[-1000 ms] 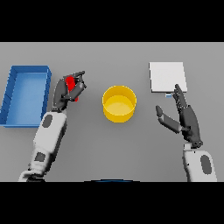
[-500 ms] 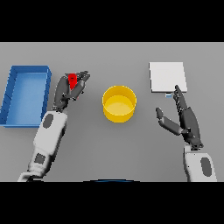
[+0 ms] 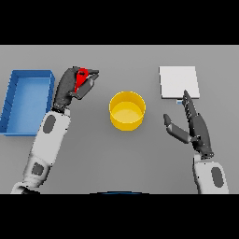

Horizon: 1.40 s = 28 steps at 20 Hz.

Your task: Pick up the red beaker and tilt it to pour out 1 green nut into yellow bowl. Pick up the yellow bowl and place it on the metallic measuring scale.

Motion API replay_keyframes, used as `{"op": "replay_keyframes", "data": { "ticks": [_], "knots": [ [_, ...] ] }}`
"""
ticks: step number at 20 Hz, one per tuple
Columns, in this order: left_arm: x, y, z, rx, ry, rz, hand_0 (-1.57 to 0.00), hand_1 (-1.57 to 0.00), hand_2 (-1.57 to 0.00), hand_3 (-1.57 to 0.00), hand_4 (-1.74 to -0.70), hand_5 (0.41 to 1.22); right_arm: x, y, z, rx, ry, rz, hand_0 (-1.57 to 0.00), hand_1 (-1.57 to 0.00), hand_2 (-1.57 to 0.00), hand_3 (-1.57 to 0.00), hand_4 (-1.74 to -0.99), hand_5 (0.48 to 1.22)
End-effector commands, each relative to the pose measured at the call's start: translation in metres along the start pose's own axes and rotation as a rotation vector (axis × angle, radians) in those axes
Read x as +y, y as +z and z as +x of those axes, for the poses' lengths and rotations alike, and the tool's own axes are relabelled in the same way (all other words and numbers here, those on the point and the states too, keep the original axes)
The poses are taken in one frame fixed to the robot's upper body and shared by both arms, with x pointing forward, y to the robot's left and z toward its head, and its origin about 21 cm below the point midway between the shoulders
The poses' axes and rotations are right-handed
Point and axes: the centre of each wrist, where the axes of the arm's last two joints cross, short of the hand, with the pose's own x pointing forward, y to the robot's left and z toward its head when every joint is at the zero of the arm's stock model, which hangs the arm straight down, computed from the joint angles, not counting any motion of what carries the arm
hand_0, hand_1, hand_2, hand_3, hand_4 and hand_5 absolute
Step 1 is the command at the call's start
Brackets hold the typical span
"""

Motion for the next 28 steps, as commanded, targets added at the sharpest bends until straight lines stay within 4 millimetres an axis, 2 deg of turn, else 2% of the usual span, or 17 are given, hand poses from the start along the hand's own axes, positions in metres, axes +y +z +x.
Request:
{"op": "replay_keyframes", "data": {
  "ticks": [1,4,6,10,17,20,23,25,28],
  "knots": [
    [0.001,0.0,0.002,0.001,-0.021,-0.007,-1.57,-1.57,-1.56,-1.56,-1.62,1.165,-0.002,0.003,-0.003,0.0,0.005,0.002,0.0,0.0,0.0,0.0,-1.277,0.672],
    [0.0,-0.002,0.009,-0.014,-0.062,-0.024,-1.57,-1.57,-1.56,-1.56,-1.62,1.14,-0.002,0.002,-0.001,0.002,-0.001,0.002,0.0,0.0,0.0,0.0,-1.277,0.679],
    [0.002,-0.006,0.016,-0.013,-0.153,-0.061,-1.57,-1.57,-1.57,-1.56,-1.66,1.126,0.0,0.005,-0.002,0.001,-0.011,0.006,0.0,0.0,0.0,0.0,-1.273,0.686],
    [-0.002,-0.019,0.041,-0.068,-0.456,-0.178,-1.57,-1.57,-1.57,-1.57,-1.71,1.133,0.001,0.003,0.001,0.001,-0.012,-0.005,0.0,0.0,0.0,0.0,-1.276,0.689],
    [-0.012,-0.033,0.065,-0.115,-0.91,-0.423,-1.57,-1.57,-1.57,-1.57,-1.73,1.196,0.003,0.008,0.002,0.004,0.004,0.004,0.0,0.0,0.0,0.0,-1.29,0.694],
    [-0.018,-0.04,0.073,-0.111,-1.075,-0.514,-1.57,-1.57,-1.57,-1.57,-1.61,1.208,0.004,0.006,0.001,0.035,-0.027,-0.008,0.0,0.0,0.0,0.0,-1.284,0.678],
    [-0.028,-0.048,0.09,-0.111,-1.246,-0.584,-1.57,-1.57,-1.57,-1.36,-1.66,1.214,0.003,0.003,0.0,0.041,-0.06,-0.018,0.0,0.0,0.0,0.0,-1.279,0.651],
    [-0.038,-0.053,0.1,-0.11,-1.354,-0.617,-1.57,-1.57,-1.57,-1.31,-1.68,1.217,0.005,0.003,0.002,0.037,-0.079,-0.021,0.0,0.0,0.0,0.0,-1.292,0.635],
    [-0.046,-0.056,0.103,-0.124,-1.469,-0.666,-1.57,-1.57,-1.57,-1.24,-1.7,1.219,0.002,0.005,-0.001,0.045,-0.101,-0.026,0.0,0.0,0.0,0.0,-1.299,0.612]
  ]
}}
